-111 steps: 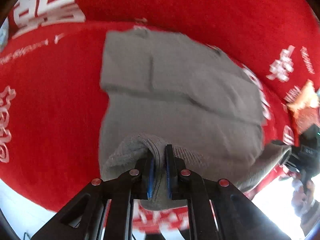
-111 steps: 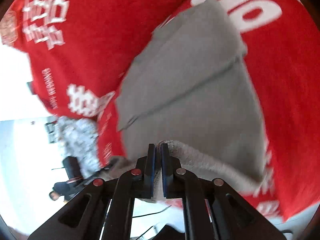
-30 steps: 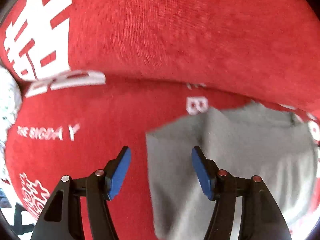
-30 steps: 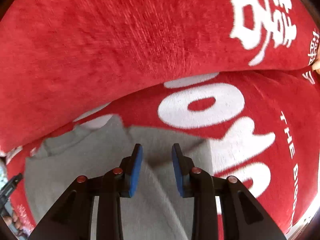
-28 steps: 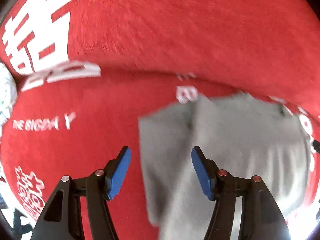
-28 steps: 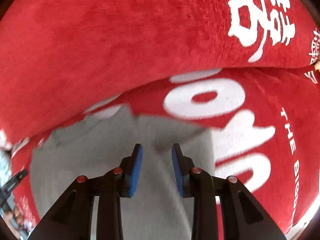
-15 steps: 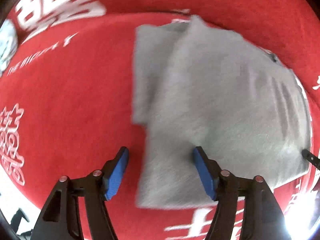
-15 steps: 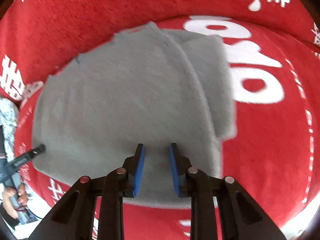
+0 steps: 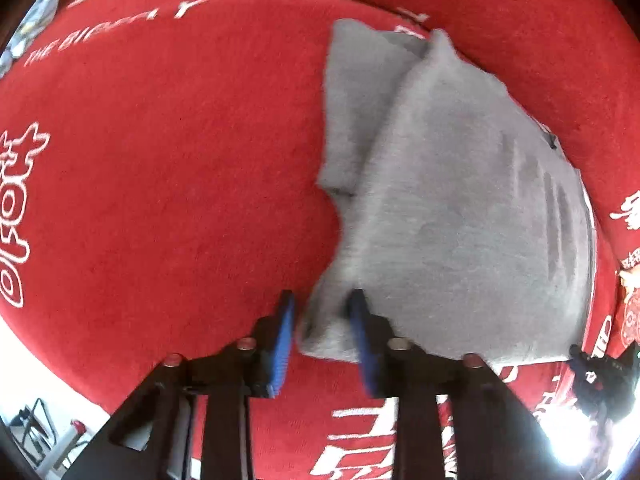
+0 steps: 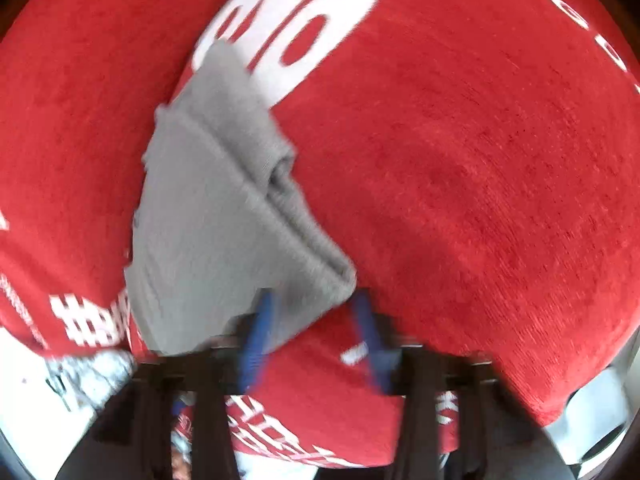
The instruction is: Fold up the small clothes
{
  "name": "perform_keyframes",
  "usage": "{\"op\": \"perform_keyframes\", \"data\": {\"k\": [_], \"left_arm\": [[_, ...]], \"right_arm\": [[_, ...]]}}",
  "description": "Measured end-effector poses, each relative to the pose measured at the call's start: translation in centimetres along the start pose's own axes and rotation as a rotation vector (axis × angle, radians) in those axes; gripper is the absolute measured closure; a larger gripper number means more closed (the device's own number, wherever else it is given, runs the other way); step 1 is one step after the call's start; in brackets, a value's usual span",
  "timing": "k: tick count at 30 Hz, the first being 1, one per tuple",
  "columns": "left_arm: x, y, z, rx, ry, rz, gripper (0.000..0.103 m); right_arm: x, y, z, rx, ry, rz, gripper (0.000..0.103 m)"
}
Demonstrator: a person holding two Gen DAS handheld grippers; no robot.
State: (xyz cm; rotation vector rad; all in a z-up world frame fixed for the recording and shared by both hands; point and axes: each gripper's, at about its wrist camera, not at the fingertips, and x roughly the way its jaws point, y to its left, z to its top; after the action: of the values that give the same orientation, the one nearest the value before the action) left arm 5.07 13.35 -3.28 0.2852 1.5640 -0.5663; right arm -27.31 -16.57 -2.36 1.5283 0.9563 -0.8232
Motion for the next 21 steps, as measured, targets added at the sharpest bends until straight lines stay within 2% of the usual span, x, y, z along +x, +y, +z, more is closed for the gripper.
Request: {"op": "perform_keyframes", "data": {"k": [3,7,9,11,14,17,21], "left_arm": [[0.0,-0.6,-0.2,0.082,-0.016,0.046,0.074],[-1.3,0.1,0.8,0.077,-0.004,0.052,0.074],[-2.9,0.1,1.7,0.097,-0.04,0.068,0.074],[-4.4,-0.4,2.8,0.125,-0.082,0.051,0.074],[-4.8,-2.4,6.2,0.165,-0.141,0.02,0.074],[-3.9,-4.8,9.5,0.188,-0.174,-0.011,0.074],[-1.3,-6.8,12.3,0.204,-0.177,-0.004,0.074]], "right_arm": [[-0.1,0.6,-0.3,-0.082,-0.018,-0.074,0.092],[-1.2,0.4,-0.6,-0.082,-0.04,-0.131,0.087],[-2.9,1.2,-0.7,-0.114,-0.1,-0.159,0.087],[-4.4,2.0,-0.4,-0.163,-0.152,-0.15,0.087],[-4.6,4.8,0.7,-0.258,-0.174,-0.13,0.087],[-2.6,8.3,1.9,-0.341,-0.16,-0.113,0.087],[0.2,11.0,2.8,-0.391,-0.124,-0.087,0.087]]}}
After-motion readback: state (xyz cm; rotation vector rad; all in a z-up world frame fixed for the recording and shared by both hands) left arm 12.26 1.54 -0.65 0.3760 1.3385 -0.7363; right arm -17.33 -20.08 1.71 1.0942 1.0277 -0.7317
